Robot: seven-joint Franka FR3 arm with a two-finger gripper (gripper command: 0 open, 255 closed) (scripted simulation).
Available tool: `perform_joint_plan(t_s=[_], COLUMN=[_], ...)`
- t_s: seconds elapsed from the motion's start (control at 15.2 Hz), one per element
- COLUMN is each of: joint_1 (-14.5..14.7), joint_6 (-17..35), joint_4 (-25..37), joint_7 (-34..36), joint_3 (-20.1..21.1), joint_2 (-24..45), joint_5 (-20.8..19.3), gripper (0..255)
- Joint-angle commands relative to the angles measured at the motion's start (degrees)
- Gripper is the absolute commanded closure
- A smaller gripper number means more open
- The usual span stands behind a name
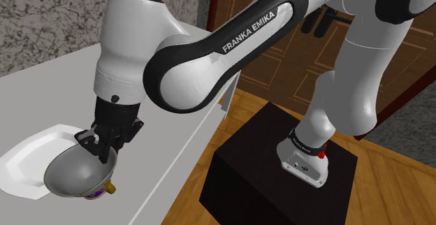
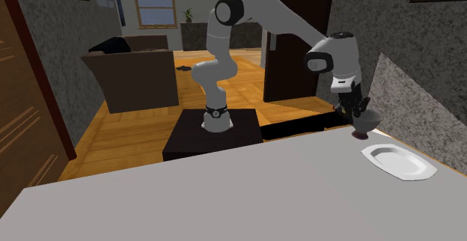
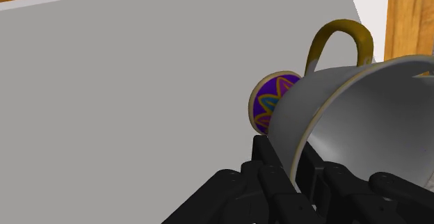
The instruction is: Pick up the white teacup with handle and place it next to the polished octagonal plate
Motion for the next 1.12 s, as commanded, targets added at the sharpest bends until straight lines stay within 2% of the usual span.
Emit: perform_joint_plan(t_s=[0.0, 0.53, 0.59, 0.92, 1.06], joint_1=[0.15, 0.18, 0.19, 0.19, -1.00], joint_6=[1.68, 1.89, 1.89, 1.89, -1.06], joint_4=[-0.91, -0.99, -0.99, -0.99, -1.34], joint_7=[-0.09, -0.10, -0.09, -0.09, -1.16], joint_3=[-0.04, -0.06, -0.06, -0.06, 0.41], joint_2=[0.74, 0.88, 0.88, 0.89, -2.45], joint_5=[-0.13, -0.16, -0.17, -0.17, 1.43], gripper=[255, 255, 0, 0, 0])
